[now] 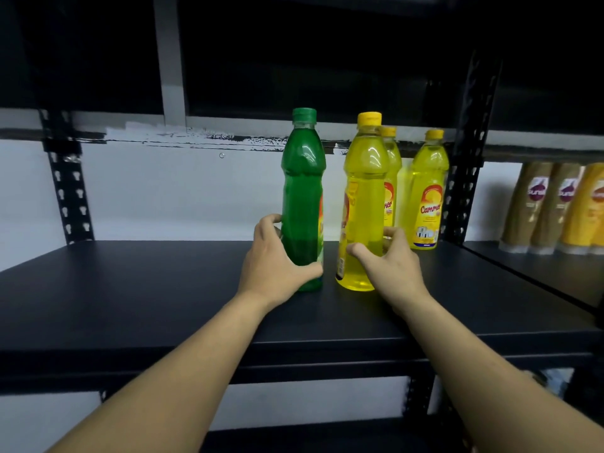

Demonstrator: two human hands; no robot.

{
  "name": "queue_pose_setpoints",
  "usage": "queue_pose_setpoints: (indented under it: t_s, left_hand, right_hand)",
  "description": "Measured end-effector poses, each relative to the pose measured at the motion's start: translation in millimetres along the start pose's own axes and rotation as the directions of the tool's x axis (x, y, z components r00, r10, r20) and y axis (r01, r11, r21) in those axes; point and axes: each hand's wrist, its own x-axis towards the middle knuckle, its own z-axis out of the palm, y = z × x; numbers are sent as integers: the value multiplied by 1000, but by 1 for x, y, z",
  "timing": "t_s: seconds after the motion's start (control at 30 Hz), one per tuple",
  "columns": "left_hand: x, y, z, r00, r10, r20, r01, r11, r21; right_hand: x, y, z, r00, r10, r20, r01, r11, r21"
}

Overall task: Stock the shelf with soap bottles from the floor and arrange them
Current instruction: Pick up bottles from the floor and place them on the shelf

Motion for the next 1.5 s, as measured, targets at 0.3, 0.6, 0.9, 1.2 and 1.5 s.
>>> queue_pose_setpoints:
  t_s: [0.3,0.6,0.9,1.2,1.5]
  left_hand:
    - [0,0,-2,998,-47,-39,45,998,-39]
    - [4,-2,0,995,-99,1,98,979,-178]
    - [4,-5,-2,998,-64,-13,61,986,-158]
    - [5,-7,-1,995,-97,37,103,963,-248]
    - [8,-14,1,990,-106,90,128,948,-293]
  right_hand:
    - [-2,0,1,999,-28,-40,26,998,-49]
    - [0,-1,2,999,-9,-40,9,1000,5]
    - [1,2,1,998,-18,-66,22,998,54]
    - [7,10,5,996,-3,-85,4,1000,6]
    - [10,11,6,994,-55,-95,59,997,41]
